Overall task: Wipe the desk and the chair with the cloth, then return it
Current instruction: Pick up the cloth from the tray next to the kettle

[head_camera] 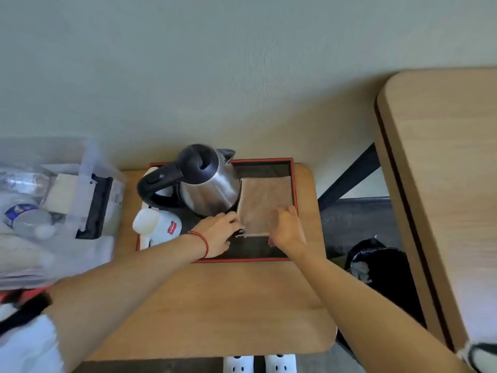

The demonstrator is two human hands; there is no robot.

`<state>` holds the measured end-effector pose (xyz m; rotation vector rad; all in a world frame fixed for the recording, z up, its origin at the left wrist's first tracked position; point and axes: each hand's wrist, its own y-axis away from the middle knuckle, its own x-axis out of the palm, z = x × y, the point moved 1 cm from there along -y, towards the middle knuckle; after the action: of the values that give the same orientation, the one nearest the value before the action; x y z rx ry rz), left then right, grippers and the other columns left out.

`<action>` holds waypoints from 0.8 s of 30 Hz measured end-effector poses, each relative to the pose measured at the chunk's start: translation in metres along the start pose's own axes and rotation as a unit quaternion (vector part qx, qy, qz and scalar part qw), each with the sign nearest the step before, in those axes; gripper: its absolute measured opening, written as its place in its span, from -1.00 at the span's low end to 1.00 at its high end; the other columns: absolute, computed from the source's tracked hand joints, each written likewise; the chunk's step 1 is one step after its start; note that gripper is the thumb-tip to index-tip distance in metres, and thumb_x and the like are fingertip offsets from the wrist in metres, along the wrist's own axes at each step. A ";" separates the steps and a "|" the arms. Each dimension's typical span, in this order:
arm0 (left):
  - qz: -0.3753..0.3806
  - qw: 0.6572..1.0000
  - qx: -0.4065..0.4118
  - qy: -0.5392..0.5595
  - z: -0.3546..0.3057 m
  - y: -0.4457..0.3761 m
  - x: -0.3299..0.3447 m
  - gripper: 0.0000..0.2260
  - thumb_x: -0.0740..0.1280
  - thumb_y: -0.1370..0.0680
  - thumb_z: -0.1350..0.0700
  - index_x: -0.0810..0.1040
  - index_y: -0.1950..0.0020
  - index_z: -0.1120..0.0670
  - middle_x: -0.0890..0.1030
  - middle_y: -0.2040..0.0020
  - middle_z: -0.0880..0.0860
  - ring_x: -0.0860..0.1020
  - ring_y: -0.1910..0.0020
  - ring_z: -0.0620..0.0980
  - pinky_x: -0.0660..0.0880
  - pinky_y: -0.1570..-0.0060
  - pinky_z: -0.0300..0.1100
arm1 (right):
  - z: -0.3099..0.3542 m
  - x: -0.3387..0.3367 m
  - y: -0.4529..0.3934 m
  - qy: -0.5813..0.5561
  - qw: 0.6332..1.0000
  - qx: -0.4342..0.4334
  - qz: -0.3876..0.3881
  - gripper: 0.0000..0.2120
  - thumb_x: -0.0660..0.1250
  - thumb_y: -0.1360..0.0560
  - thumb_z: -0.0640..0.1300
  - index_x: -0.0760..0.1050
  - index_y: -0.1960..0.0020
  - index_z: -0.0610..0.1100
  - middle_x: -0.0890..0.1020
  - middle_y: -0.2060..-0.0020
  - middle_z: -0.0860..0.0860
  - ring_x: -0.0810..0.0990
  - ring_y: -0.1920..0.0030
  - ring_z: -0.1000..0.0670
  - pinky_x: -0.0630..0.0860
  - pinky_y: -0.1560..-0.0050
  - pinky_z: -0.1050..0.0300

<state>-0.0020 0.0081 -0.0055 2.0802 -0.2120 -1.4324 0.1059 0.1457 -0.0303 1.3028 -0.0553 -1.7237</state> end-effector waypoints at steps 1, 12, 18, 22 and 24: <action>0.007 1.000 -0.004 -0.023 -0.002 -0.006 0.001 -0.49 0.26 -0.54 0.18 0.24 -0.47 0.01 0.29 -0.41 0.06 0.37 -0.28 0.11 0.42 -0.17 -0.02 | -0.001 -0.001 -0.004 0.017 1.000 -0.005 -0.004 -0.66 0.33 -0.47 -0.39 0.42 -0.24 -0.32 0.39 -0.30 -0.21 0.57 -0.09 -0.19 0.55 -0.09 0.04; 0.004 0.996 -0.055 -0.064 -0.007 -0.036 0.006 -0.58 0.36 -0.51 0.15 0.33 -0.31 0.21 0.41 -0.28 0.16 0.51 -0.19 0.15 0.50 -0.06 0.04 | 0.009 0.000 -0.033 0.128 0.989 0.053 -0.048 -0.44 0.17 -0.58 -0.37 0.00 -0.49 -0.39 0.38 -0.36 -0.28 0.50 -0.28 -0.22 0.49 -0.19 -0.02; 0.004 0.997 -0.049 -0.055 0.004 -0.030 0.002 -0.62 0.31 -0.52 0.18 0.38 -0.32 0.19 0.35 -0.29 0.14 0.54 -0.11 0.14 0.52 -0.01 -0.02 | 0.012 0.003 -0.038 0.113 0.986 0.109 -0.056 -0.68 0.16 -0.57 -0.39 0.31 -0.31 -0.40 0.58 -0.16 -0.25 0.60 -0.15 -0.22 0.55 -0.06 -0.03; -0.001 0.998 -0.051 -0.033 0.011 -0.025 0.003 -0.62 0.30 -0.52 0.13 0.41 -0.32 0.15 0.35 -0.27 0.14 0.54 -0.07 0.14 0.54 0.00 -0.03 | 0.018 0.009 -0.039 0.188 0.974 0.120 -0.037 -0.59 0.17 -0.58 -0.34 0.22 -0.39 -0.43 0.57 -0.21 -0.23 0.62 -0.16 -0.14 0.57 -0.04 0.04; -0.006 0.998 -0.055 -0.026 0.012 -0.024 0.005 -0.62 0.31 -0.51 0.13 0.42 -0.32 0.15 0.35 -0.27 0.12 0.55 -0.07 0.14 0.55 0.01 -0.02 | 0.021 0.009 -0.040 0.248 0.962 0.111 -0.016 -0.59 0.21 -0.56 -0.32 0.29 -0.38 -0.39 0.55 -0.23 -0.19 0.64 -0.11 -0.08 0.58 0.08 0.13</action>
<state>-0.0157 0.0208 -0.0255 1.9615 -0.1384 -1.4732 0.0643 0.1520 -0.0497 1.8782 0.0644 -1.4001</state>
